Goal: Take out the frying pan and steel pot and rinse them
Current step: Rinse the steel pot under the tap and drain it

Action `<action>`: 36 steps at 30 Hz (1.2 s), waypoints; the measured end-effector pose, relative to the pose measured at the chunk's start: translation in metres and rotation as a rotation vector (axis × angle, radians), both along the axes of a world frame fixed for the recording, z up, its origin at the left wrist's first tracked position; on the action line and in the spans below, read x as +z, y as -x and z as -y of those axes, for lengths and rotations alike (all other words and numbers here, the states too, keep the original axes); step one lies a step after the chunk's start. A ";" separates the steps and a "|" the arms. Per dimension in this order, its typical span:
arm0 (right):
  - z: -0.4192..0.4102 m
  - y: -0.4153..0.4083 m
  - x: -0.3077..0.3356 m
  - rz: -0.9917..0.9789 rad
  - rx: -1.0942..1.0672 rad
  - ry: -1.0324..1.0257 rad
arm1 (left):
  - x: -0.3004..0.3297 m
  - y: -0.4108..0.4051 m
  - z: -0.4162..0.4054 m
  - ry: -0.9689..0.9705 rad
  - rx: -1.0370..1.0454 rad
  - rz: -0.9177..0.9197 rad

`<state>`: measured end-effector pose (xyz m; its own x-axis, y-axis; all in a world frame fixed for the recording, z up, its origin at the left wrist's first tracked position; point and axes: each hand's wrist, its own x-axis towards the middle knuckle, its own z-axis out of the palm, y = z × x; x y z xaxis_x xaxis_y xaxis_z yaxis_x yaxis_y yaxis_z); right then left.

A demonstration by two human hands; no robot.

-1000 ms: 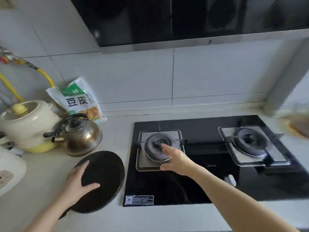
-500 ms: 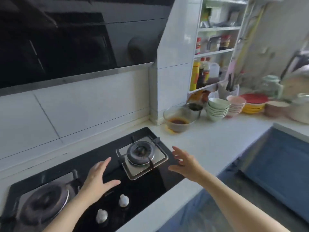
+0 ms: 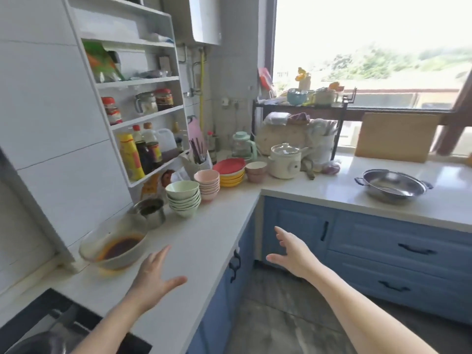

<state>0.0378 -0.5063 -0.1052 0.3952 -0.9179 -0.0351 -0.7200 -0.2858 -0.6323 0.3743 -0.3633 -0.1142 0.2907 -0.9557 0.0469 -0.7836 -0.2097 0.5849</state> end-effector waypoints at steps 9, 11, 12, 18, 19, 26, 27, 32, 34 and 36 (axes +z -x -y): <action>0.116 0.118 0.007 -0.112 -0.336 0.080 | 0.015 0.108 0.230 0.078 -0.278 0.247; 0.140 0.149 0.008 -0.120 -0.424 0.063 | 0.017 0.129 0.278 0.075 -0.311 0.229; 0.151 0.166 0.008 -0.121 -0.468 0.056 | 0.018 0.140 0.303 0.078 -0.332 0.216; 0.196 0.268 0.004 -0.122 -0.702 0.002 | 0.025 0.218 0.431 0.084 -0.445 0.169; 0.201 0.284 0.003 -0.122 -0.736 -0.005 | 0.024 0.234 0.449 0.086 -0.456 0.163; 0.262 0.404 -0.008 -0.145 -0.879 -0.031 | 0.012 0.352 0.552 0.064 -0.534 0.193; 0.274 0.420 -0.008 -0.149 -0.880 -0.024 | 0.009 0.369 0.563 0.063 -0.536 0.200; 0.341 0.496 -0.001 -0.192 -0.841 -0.025 | 0.000 0.451 0.622 0.021 -0.522 0.189; 0.370 0.524 0.005 -0.226 -0.812 -0.026 | 0.001 0.481 0.645 0.015 -0.507 0.201; 0.399 0.548 0.009 -0.261 -0.781 -0.024 | -0.001 0.508 0.666 0.009 -0.499 0.208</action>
